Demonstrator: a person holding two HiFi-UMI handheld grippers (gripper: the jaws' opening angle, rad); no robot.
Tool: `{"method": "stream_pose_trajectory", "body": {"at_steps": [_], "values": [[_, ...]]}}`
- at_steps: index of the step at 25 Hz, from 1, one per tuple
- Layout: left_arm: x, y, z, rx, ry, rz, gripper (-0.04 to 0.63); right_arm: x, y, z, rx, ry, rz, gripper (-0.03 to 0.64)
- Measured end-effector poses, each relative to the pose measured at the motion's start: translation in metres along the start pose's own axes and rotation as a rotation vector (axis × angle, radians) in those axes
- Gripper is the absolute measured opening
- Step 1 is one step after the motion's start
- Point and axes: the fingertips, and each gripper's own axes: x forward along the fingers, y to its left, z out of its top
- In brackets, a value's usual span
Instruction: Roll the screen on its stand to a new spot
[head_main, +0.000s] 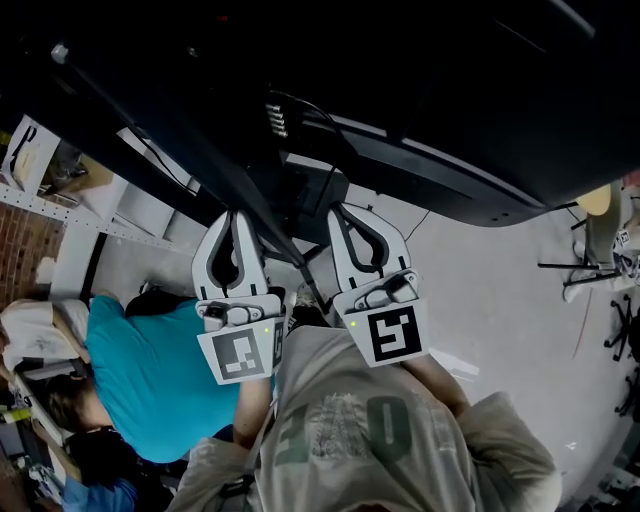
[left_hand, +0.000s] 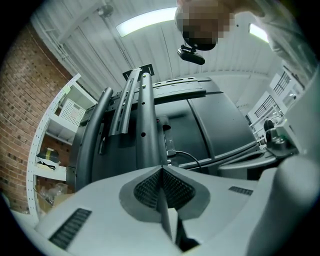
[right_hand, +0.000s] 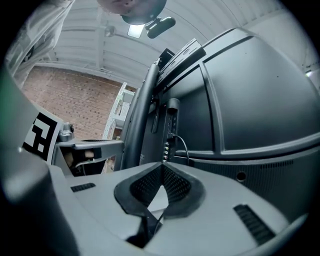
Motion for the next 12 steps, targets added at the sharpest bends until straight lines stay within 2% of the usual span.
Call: {"method": "stream_pose_trajectory", "body": {"at_steps": [7, 9, 12], "values": [[-0.0034, -0.0065, -0.0011, 0.033, 0.012, -0.010, 0.015, -0.0072, -0.0010, -0.0032, -0.006, 0.009, 0.001, 0.020], [-0.0033, -0.0078, 0.0029, 0.023, -0.014, -0.020, 0.015, -0.0078, -0.0013, -0.0032, 0.007, 0.006, 0.000, 0.020], [-0.0047, -0.0035, -0.0008, 0.008, 0.008, 0.000, 0.015, -0.0087, -0.0014, -0.0009, 0.025, -0.005, 0.004, 0.020]]}}
